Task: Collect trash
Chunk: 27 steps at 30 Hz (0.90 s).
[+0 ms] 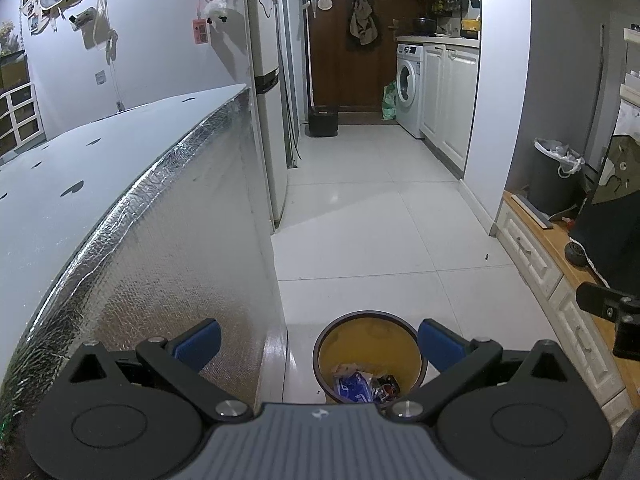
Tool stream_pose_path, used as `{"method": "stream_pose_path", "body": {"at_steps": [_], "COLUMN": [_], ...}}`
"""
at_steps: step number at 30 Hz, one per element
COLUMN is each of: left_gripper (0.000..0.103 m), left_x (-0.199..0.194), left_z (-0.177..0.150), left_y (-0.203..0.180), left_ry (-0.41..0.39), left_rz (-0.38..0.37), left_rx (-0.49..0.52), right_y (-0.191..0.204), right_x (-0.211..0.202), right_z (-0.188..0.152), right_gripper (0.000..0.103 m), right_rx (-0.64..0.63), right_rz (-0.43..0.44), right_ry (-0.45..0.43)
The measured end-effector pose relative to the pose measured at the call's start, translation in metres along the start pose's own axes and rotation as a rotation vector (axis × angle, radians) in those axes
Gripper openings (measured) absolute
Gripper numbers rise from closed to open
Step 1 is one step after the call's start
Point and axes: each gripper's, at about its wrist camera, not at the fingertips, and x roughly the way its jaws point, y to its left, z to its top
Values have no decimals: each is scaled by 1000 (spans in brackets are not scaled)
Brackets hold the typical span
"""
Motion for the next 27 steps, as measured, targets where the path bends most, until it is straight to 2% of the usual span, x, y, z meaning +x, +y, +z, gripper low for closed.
{"method": "stream_pose_path", "body": {"at_steps": [27], "left_gripper": [103], "left_x": [3], "left_z": [-1], "left_y": [0], "left_ry": [16], "left_rz": [-4], "left_rx": [1], "right_y": [-3], "right_x": [8], "right_z": [-3], "right_gripper": [103], "right_rx": [-12], "right_rz": [5], "right_ry": [46]}}
